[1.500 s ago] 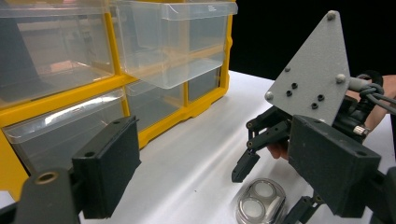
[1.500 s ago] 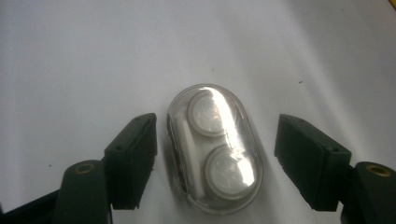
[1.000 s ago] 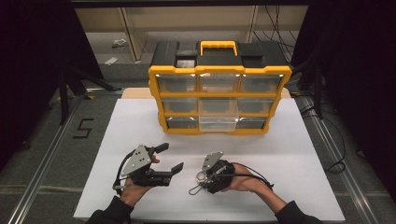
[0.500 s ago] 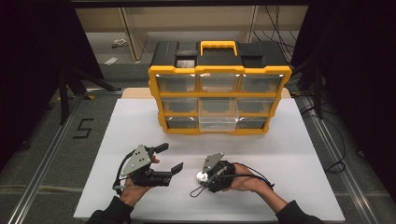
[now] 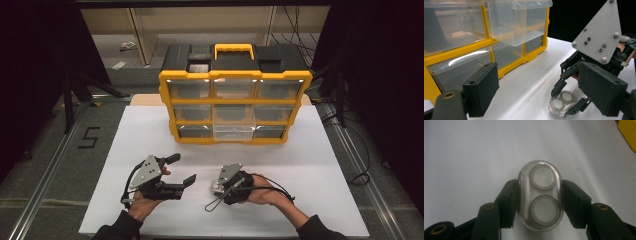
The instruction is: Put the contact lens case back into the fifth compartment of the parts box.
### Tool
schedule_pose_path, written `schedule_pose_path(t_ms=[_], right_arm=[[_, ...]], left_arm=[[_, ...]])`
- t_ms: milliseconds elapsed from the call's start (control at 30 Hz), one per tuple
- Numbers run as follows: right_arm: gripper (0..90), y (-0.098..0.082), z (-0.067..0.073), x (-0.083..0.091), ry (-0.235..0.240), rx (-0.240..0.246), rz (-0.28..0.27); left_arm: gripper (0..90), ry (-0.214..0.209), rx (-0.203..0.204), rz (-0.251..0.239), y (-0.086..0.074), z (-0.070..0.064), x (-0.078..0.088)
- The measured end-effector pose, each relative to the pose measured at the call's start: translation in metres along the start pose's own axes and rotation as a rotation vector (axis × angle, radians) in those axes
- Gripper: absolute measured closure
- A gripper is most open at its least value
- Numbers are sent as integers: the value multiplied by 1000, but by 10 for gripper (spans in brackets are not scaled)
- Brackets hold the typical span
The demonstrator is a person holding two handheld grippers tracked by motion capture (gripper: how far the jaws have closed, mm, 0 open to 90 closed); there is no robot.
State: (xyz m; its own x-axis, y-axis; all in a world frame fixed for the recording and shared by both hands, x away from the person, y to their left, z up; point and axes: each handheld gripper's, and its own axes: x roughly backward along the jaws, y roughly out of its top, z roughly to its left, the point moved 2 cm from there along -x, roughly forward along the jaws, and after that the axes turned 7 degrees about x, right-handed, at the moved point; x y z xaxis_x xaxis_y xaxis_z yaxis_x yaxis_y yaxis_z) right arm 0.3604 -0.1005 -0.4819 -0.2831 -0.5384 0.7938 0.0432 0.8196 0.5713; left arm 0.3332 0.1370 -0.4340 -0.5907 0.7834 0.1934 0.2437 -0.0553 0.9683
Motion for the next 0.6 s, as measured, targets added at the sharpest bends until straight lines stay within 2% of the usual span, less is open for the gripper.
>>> schedule_pose_path(t_ms=[200, 600], right_arm=[[495, 0, -3, 5, -22, 1, -19], [495, 3, -5, 14, -34, -7, -49]], left_arm=[[166, 1, -1, 0, 0, 0, 0], [166, 5, 1, -5, 0, 1, 1]])
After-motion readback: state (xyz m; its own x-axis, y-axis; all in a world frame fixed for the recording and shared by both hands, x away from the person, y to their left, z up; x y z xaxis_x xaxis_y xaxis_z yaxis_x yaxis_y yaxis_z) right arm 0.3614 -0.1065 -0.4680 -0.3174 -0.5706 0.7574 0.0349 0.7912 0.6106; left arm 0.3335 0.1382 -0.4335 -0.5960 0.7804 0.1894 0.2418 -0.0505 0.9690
